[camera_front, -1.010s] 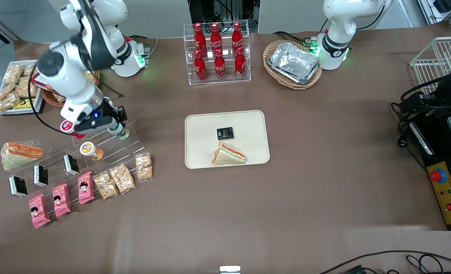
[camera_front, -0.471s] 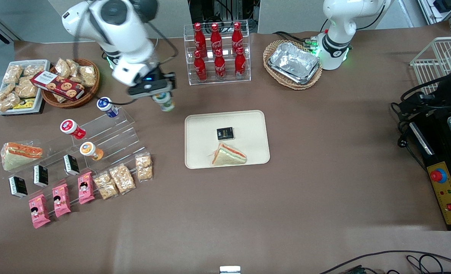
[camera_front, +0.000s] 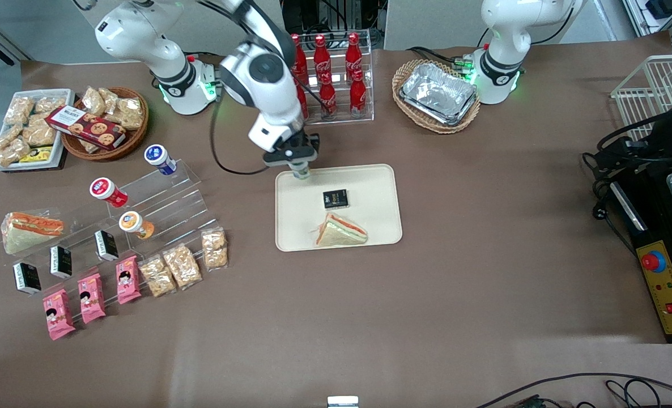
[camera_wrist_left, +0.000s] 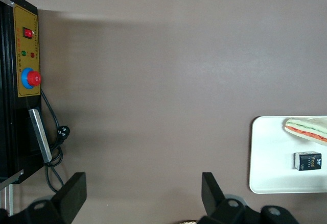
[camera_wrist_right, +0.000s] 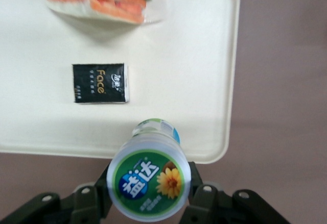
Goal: Place green gum on tray
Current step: 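Lift the green gum bottle and carry it toward the cream tray, then lower the gum bottle onto the tray and open the right gripper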
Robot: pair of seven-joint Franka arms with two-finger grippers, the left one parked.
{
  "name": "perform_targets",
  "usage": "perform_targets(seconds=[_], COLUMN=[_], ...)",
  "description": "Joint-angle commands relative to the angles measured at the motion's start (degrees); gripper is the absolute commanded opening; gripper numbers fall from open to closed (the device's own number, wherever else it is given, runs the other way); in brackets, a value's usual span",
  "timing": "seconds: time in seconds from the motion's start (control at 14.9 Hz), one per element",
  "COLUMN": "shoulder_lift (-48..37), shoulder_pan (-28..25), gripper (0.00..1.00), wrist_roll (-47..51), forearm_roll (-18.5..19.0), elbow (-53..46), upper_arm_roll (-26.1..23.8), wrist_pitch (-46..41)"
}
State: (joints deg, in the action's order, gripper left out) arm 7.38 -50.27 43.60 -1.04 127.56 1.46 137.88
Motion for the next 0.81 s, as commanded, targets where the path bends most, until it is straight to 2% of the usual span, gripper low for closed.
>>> perform_targets(seconds=[0.0,0.2,0.27,0.34,0.4,0.47,0.74], shoulder_lift=[7.98,10.72,11.07,11.43,11.95,12.13,5.39], shoulder_pan=[-0.53,0.44,0.53,0.96,1.14,1.23,5.44], gripper=[0.01,0.04,0.11,0.25,0.47,0.99,1.0], wrist_roll=[1.84,0.97,0.96,0.96,0.88,1.22,-0.44], forearm_roll=[0.25,0.34,0.34,0.34,0.34,0.34,0.25], elbow=[-0.39,-0.56,-0.65,-0.65,-0.74,-0.82,-2.84], upper_arm_roll=[0.82,1.17,1.35,1.35,1.35,1.44,2.14], wrist_pitch=[8.87,10.13,10.13,9.95,9.69,9.51,4.86])
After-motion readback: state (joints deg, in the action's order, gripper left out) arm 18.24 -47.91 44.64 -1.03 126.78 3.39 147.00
